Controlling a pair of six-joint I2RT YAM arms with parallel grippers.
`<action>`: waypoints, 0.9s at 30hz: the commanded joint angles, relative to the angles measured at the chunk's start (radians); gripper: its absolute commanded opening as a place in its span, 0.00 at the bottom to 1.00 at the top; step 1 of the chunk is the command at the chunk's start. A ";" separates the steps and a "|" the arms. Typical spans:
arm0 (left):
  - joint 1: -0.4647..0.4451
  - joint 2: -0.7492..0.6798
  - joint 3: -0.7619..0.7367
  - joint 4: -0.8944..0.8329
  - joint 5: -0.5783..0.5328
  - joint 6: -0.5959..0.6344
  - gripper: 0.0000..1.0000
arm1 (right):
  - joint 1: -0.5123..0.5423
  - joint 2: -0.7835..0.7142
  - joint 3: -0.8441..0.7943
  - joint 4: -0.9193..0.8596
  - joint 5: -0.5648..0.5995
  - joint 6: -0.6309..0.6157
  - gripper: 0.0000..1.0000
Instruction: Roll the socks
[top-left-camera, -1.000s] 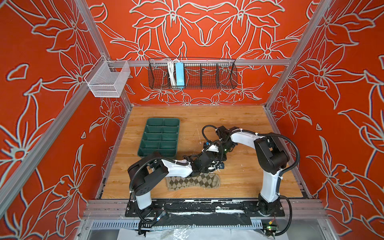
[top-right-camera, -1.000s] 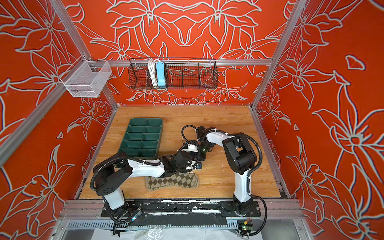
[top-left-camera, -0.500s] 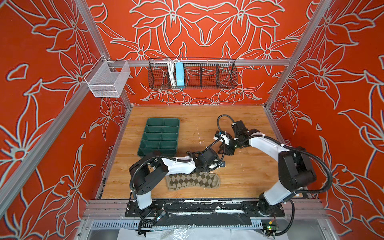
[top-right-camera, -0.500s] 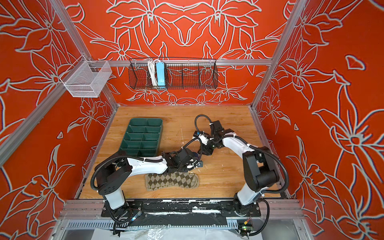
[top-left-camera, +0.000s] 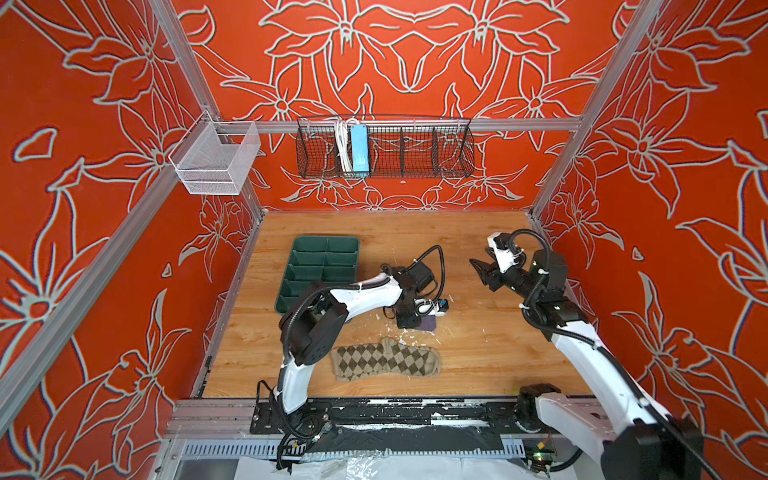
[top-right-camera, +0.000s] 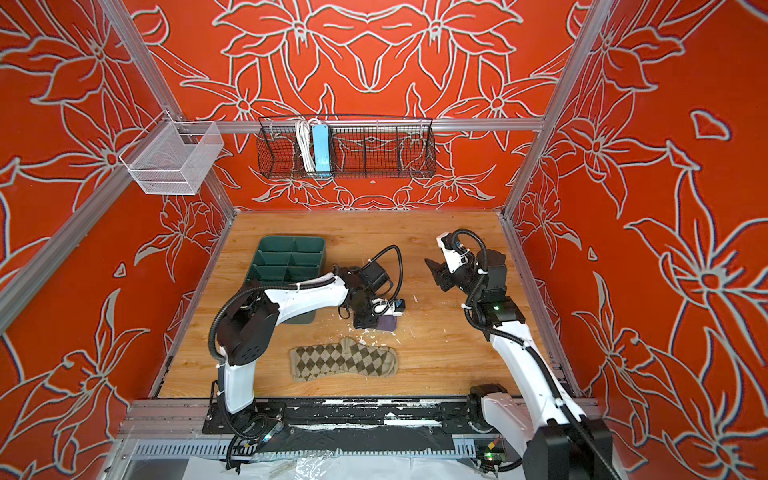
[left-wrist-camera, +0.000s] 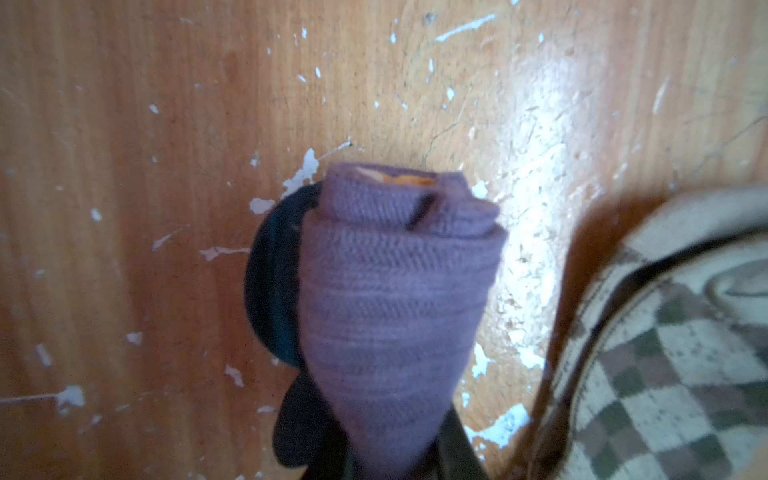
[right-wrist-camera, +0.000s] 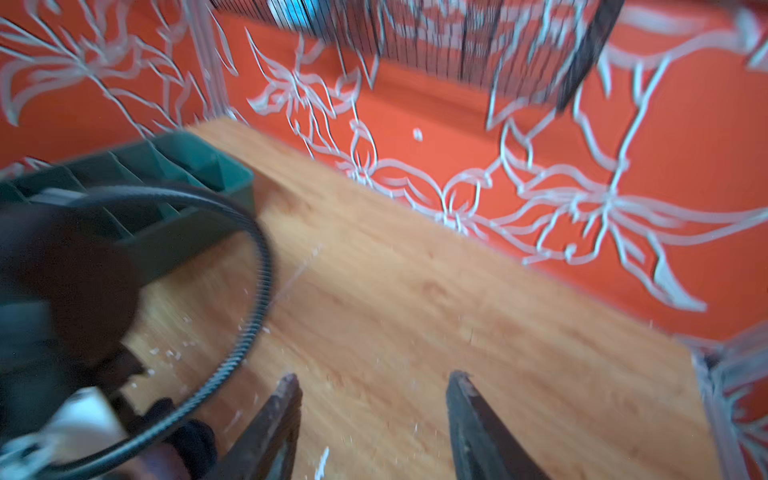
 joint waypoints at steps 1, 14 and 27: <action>0.034 0.140 0.088 -0.284 0.148 -0.032 0.18 | 0.035 -0.038 0.019 -0.070 -0.089 -0.061 0.58; 0.091 0.366 0.379 -0.458 0.165 -0.104 0.22 | 0.525 0.034 -0.012 -0.466 0.279 -0.757 0.64; 0.110 0.433 0.461 -0.513 0.232 -0.092 0.22 | 0.667 0.412 -0.107 -0.025 0.519 -0.811 0.65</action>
